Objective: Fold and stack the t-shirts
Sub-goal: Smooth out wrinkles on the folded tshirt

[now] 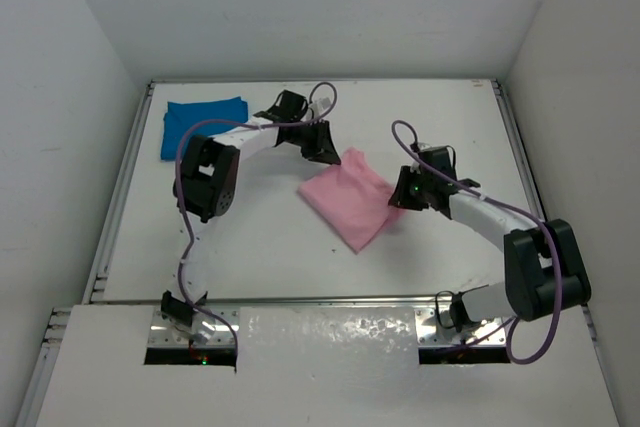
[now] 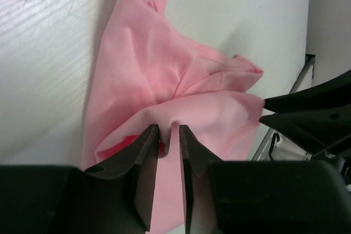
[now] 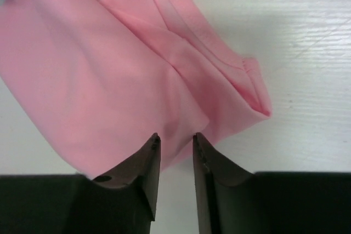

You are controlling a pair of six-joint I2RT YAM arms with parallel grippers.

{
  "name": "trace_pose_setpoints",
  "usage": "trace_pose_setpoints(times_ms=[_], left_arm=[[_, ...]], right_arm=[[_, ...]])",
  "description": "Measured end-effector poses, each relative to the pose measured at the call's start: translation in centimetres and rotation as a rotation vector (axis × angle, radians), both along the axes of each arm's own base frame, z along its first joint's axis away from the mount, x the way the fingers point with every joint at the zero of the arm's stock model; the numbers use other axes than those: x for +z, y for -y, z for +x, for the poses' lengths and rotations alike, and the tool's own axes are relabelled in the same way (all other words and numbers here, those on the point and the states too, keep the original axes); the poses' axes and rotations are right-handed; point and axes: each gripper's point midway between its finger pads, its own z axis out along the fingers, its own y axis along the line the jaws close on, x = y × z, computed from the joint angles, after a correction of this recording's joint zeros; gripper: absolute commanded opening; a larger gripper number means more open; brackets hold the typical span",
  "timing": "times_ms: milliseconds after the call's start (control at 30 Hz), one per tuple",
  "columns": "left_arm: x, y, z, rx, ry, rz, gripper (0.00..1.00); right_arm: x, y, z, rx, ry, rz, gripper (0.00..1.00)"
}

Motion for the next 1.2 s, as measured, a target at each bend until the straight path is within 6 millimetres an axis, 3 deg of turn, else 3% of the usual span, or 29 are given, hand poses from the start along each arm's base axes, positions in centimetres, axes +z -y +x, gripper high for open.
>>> trace_pose_setpoints(times_ms=[200,400,500,600,667,700,867,1033,1200], left_arm=[[1.6,1.6,2.3,-0.001,0.06,-0.051,0.62],[3.9,1.8,4.5,0.004,0.158,-0.042,0.66],[3.3,0.7,4.6,0.006,0.178,0.022,0.66],[1.8,-1.0,3.6,-0.007,0.169,0.121,0.65],[0.8,-2.4,2.0,-0.018,0.149,0.183,0.65],[0.4,-3.1,1.1,-0.022,0.136,0.208,0.65],[-0.1,-5.9,-3.9,-0.038,0.091,0.281,0.65],[-0.1,-6.1,-4.3,-0.039,0.109,0.276,0.64],[-2.4,-7.2,-6.7,-0.048,0.058,0.302,0.64]], right_arm=[[1.1,0.9,0.8,-0.069,0.053,-0.024,0.39],[1.1,1.5,0.7,-0.081,0.051,-0.052,0.4],[1.2,1.1,0.8,-0.033,0.042,-0.052,0.41],[1.5,-0.1,1.8,0.044,0.029,-0.036,0.47],[1.6,-0.5,2.2,0.083,0.029,-0.023,0.58],[1.6,-0.7,2.1,0.099,0.025,-0.014,0.59],[1.2,-1.1,2.8,0.159,-0.009,0.031,0.57],[0.0,-1.1,2.1,0.199,-0.066,0.053,0.54],[-0.9,-1.2,0.6,0.234,-0.1,0.071,0.42]])
